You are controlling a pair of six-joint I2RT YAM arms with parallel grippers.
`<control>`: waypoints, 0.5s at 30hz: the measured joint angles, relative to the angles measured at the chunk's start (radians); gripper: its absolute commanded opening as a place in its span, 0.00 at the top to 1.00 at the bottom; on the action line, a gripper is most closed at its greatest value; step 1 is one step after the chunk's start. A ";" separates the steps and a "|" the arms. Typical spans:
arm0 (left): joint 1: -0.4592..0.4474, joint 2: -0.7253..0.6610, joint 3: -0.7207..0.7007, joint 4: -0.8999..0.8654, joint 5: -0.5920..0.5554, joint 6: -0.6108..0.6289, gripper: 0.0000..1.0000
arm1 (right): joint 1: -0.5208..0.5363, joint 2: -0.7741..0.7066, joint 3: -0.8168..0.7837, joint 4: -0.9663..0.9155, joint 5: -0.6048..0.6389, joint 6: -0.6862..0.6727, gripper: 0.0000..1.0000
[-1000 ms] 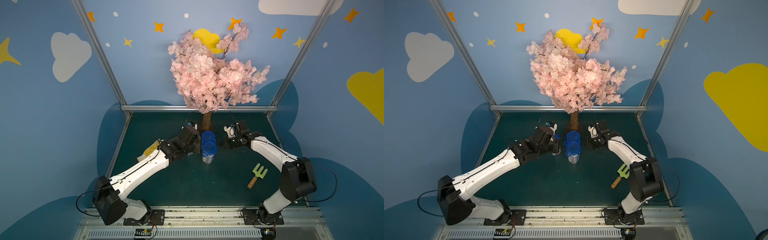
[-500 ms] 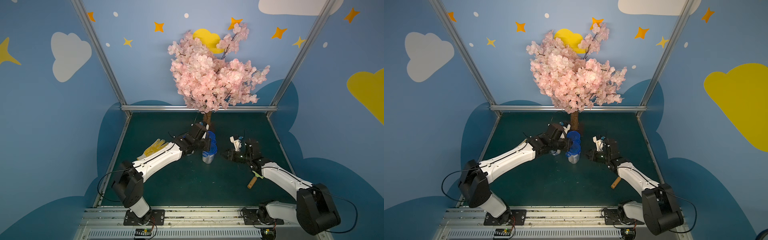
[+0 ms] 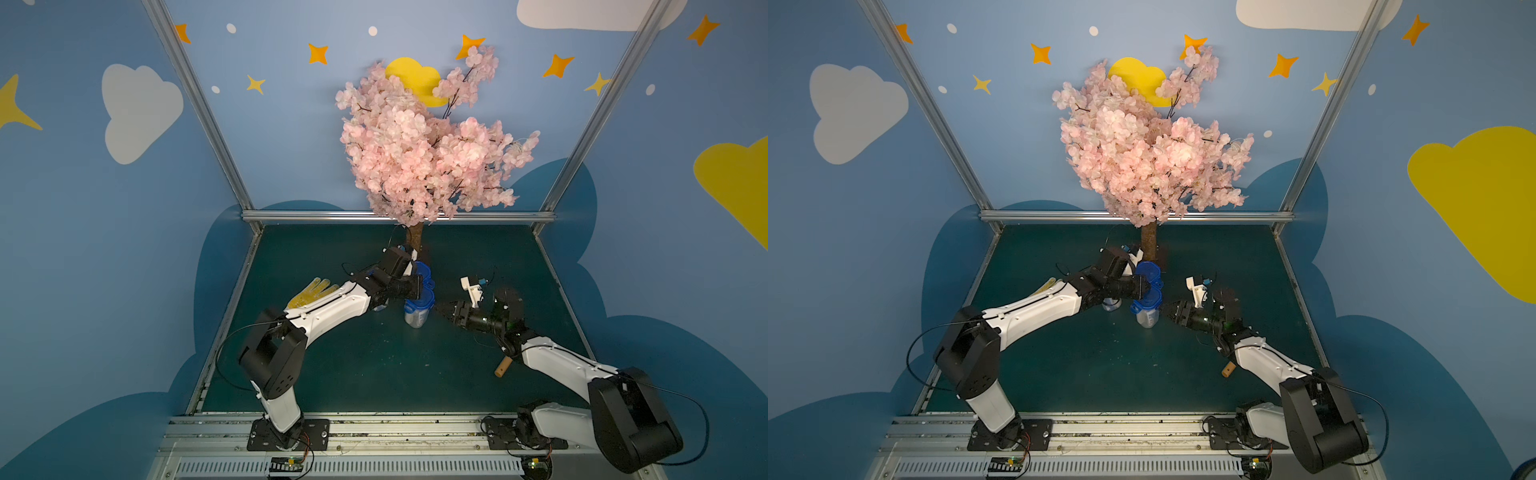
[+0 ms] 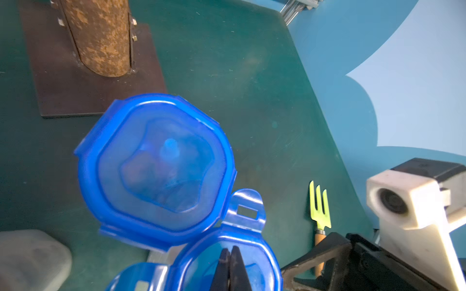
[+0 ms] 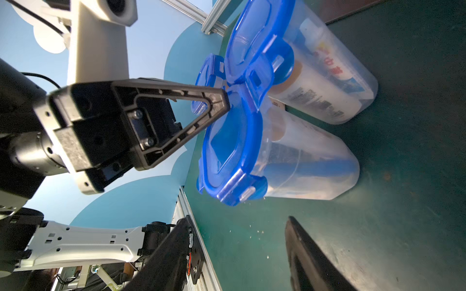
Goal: Take out toiletry kits
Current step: Unfasten the latch on the container.
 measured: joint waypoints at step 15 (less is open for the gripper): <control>0.000 -0.011 -0.066 0.106 0.010 -0.040 0.98 | 0.000 0.320 -0.001 0.466 -0.141 0.222 0.54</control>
